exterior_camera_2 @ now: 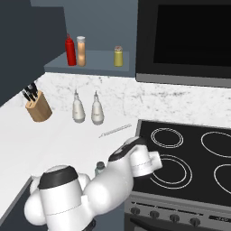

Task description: Put the shaker and condiment bottle from the counter next to their counterparts in the cabinet.

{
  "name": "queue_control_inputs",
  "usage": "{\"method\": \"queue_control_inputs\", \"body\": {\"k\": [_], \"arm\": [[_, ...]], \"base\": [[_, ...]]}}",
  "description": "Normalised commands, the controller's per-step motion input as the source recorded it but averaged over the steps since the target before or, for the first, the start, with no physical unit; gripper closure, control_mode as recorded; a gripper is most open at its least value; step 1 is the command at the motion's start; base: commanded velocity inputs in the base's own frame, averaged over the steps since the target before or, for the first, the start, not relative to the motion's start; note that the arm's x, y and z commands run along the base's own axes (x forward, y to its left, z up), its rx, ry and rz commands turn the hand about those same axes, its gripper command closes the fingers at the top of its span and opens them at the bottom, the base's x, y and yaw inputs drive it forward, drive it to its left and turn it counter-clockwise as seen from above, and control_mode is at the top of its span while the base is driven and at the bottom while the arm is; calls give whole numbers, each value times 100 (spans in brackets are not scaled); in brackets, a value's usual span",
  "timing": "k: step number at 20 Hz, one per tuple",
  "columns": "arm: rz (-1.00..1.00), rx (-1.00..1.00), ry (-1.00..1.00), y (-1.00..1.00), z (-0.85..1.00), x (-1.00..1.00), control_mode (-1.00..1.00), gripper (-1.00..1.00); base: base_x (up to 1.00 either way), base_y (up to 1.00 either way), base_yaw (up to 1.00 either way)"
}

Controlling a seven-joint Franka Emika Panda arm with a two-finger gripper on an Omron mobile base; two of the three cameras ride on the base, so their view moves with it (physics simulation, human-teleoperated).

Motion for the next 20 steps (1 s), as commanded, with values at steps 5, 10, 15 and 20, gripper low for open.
{"method": "queue_control_inputs", "body": {"k": [5, 10, 15, 20], "arm": [[0, 1, 4, 19, 0, 0, -100, -100], [0, 3, 3, 12, 0, 0, -100, -100], [0, 2, 6, 16, 0, 0, -100, -100], [0, 0, 14, 15, -7, 10, -100, 100]], "base": [[0, 0, 0], [0, 0, 0], [0, 0, 0], [0, 0, 0]]}}
